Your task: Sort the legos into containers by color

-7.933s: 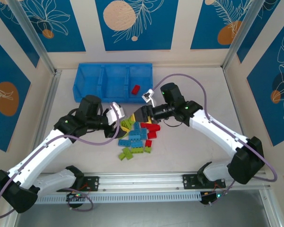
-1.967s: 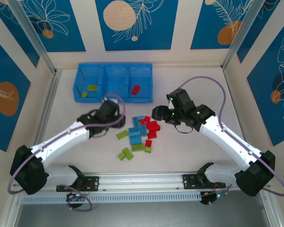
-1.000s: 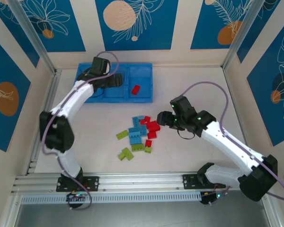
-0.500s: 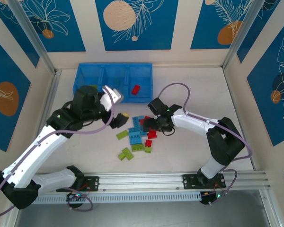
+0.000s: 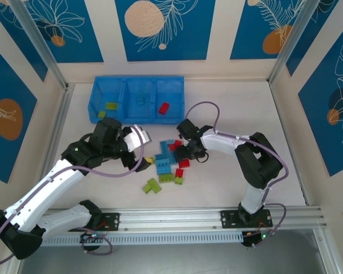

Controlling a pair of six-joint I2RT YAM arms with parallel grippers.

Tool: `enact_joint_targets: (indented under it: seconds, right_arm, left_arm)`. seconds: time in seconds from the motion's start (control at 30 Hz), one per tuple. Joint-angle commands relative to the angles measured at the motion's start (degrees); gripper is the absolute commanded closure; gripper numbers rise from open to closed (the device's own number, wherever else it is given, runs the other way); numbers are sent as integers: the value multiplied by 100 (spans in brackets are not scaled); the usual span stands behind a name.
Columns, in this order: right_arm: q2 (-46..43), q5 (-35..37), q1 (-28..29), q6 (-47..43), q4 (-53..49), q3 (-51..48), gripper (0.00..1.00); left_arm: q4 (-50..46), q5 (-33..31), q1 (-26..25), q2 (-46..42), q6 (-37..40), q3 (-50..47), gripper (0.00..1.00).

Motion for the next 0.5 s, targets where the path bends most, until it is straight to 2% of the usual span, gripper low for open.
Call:
enact_joint_targets:
  seconds: [0.0,0.07,0.2,0.27,0.33,0.47]
  right_arm:
    - [6,87,22,-69,5,174,36]
    - [-164,258,70,-16,-32,174,43]
    - [-912,974,241,248,-140,156,49]
    - [-1398,1386,380,376,-44,155,48]
    - [-1693,1427,512,240,300,233,46]
    - [-1385,1359,641,-232,1122,754,45]
  left_arm:
    - [141,-40,-11,-78,187,-101,0]
    - [174,-152,-10,-91,195,-135,0]
    - [320,-457,-7,-151,195,-226,0]
    - [448,-671,-7,-219,170,-297,0]
    - [546,-820,-2,-270,163,-351,0]
    - [673,-1108,-9,-337,160,-441,0]
